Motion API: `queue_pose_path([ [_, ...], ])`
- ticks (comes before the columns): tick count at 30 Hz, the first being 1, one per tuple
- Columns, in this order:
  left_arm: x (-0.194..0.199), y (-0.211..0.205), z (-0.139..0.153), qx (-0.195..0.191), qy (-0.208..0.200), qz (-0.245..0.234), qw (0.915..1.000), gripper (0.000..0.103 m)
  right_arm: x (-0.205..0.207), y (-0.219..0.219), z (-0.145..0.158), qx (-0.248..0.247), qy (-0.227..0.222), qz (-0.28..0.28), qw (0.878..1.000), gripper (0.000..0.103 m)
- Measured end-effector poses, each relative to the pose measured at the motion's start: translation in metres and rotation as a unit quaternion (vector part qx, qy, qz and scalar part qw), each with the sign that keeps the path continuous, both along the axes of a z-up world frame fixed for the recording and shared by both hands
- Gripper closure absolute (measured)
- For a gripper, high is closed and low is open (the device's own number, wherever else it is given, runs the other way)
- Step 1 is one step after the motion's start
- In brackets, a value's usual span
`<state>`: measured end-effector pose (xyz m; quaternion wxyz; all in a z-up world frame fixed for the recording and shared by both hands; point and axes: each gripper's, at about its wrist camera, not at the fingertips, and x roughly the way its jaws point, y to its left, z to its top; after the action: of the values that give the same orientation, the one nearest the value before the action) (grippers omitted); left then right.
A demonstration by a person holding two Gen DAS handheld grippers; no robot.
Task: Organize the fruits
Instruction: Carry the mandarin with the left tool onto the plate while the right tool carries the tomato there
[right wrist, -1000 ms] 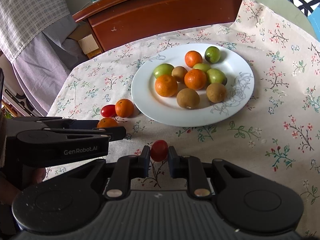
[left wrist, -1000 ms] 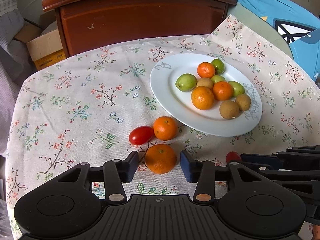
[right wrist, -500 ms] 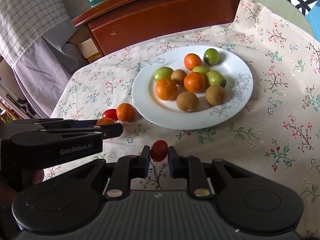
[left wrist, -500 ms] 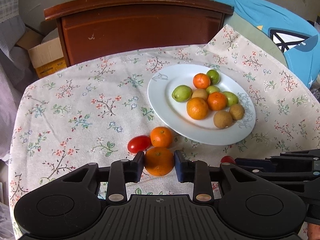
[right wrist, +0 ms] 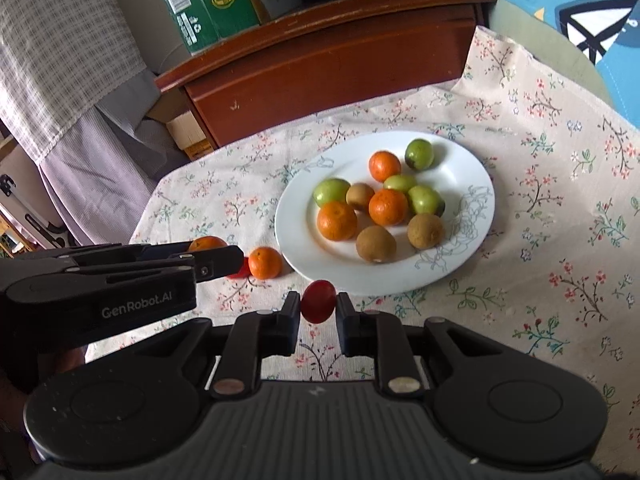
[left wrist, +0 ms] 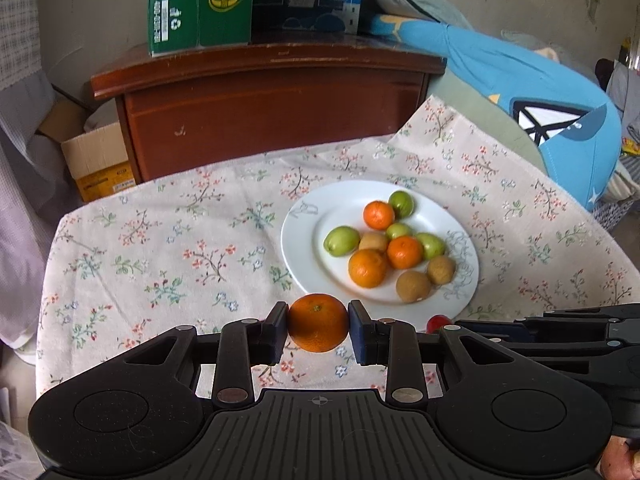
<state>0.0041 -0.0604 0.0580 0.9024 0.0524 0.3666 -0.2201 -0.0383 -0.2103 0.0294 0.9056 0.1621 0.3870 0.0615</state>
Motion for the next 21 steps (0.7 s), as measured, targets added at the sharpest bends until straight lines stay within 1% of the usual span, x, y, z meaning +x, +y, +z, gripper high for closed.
queue_pose_path([
  [4,-0.001,-0.002,0.013,-0.011,-0.016,-0.003,0.9998,0.074,0.0,-0.008,0.014,0.007,-0.018,-0.012,1.0,0.084],
  [12,0.012,-0.007,0.032,-0.033,-0.033,-0.01,0.9989,0.074,0.006,-0.031,0.033,0.015,-0.041,-0.044,0.998,0.084],
  [17,0.031,-0.008,0.035,-0.052,-0.028,-0.011,0.9982,0.074,0.015,-0.045,0.043,0.006,-0.051,-0.052,0.997,0.084],
  [21,0.045,-0.012,0.032,-0.06,-0.025,-0.009,0.9979,0.074,0.025,-0.05,0.047,-0.014,-0.058,-0.042,0.997,0.084],
])
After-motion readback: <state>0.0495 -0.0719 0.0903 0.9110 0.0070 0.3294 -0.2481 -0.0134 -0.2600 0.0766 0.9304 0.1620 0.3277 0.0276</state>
